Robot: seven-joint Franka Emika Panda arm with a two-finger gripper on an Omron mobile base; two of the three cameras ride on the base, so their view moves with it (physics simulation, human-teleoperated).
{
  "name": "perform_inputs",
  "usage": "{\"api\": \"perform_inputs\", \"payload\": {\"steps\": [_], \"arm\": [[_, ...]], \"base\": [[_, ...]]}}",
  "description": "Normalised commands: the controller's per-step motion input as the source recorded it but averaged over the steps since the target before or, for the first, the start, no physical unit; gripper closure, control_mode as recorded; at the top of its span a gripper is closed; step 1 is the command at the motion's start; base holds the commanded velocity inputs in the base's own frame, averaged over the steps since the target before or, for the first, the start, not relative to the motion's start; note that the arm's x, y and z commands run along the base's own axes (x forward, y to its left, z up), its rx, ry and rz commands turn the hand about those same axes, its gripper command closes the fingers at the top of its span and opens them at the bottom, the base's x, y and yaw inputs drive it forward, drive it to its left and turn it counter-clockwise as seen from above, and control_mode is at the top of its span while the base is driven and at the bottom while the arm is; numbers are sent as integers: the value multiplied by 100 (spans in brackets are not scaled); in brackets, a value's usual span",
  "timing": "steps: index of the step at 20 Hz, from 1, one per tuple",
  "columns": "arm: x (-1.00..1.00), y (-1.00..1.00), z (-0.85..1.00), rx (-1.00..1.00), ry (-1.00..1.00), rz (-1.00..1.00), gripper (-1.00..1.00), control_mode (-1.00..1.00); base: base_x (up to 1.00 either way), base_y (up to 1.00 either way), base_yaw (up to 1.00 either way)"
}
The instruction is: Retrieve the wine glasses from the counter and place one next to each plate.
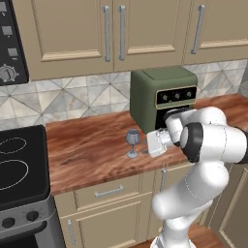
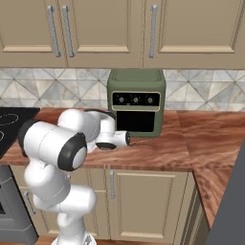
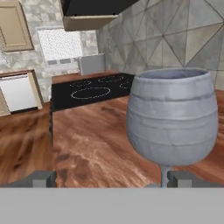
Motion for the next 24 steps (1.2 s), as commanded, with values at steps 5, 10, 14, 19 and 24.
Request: {"api": "perform_inputs", "payload": {"steps": [5,10,14,19,24], "arm": [[22,0,-19,0,10,-2,-100,-100],[28,0,-10,0,3,-3,-100,-100],[23,0,-2,0,0,-1,-100,-100],[22,3,-9,0,0,0,-100,-100],[17,11,-22,0,0,0,-100,-100]], "base": [[0,0,0],[0,0,0],[0,0,0],[0,0,0],[0,0,0]]}}
